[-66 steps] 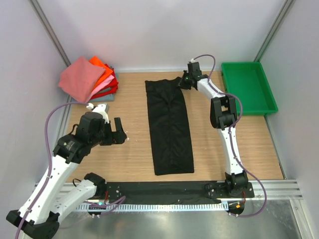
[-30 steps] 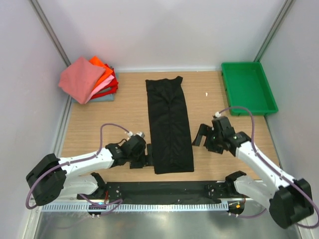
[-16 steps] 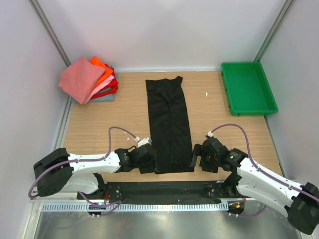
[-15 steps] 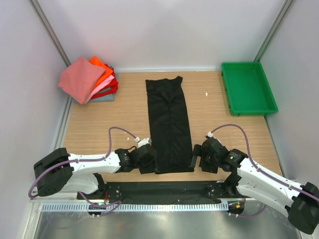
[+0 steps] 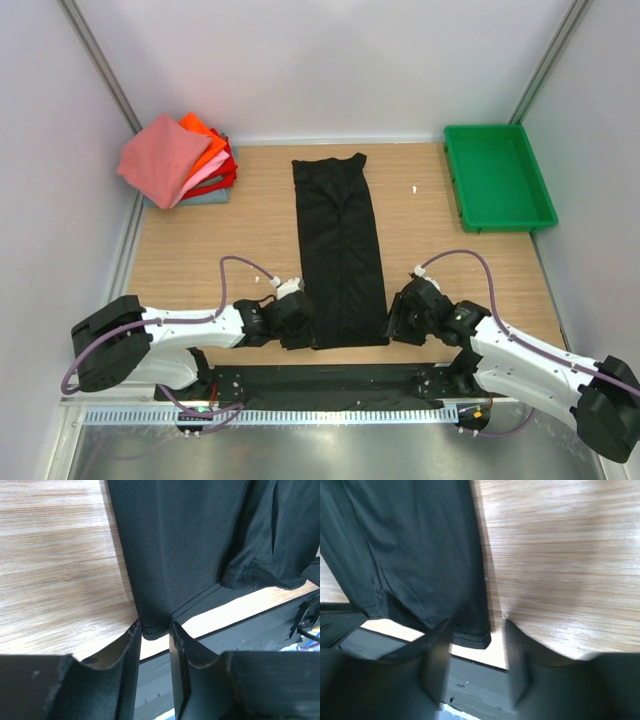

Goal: Fold and stack the t-shirts
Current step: Fold the tshirt

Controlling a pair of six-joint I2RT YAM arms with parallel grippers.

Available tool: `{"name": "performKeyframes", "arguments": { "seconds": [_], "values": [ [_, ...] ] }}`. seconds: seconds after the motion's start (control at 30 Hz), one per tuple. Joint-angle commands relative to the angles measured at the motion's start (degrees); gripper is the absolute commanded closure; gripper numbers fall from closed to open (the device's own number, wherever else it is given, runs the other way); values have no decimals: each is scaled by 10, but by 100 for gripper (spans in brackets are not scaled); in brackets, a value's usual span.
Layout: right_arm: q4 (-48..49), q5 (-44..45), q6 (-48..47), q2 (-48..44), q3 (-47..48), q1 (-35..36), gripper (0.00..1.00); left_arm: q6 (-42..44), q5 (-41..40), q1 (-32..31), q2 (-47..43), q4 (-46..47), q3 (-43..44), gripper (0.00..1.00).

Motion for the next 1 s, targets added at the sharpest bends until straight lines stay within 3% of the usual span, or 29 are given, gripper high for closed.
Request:
{"name": "performKeyframes", "arguments": {
  "seconds": [0.0,0.1,0.27,0.3,0.53,0.77,0.97],
  "values": [
    [22,11,7,8,-10,4,53,5,-28,-4,10,-9,-4,72],
    [25,11,7,9,-15,5,67,6,-32,-4,10,-7,-6,78],
    [19,16,7,1,-19,5,95,4,-34,-4,8,-5,-11,100],
    [14,16,10,-1,-19,5,99,2,-33,-4,5,-5,-14,100],
    [14,3,30,-31,-21,18,99,-2,-41,-10,-26,-24,-12,100],
    [-29,45,22,-48,49,29,99,9,-71,-16,-57,-102,45,100],
    [-36,65,-22,35,147,30,99,47,-96,-8,-48,-187,122,100]
  ]
}}
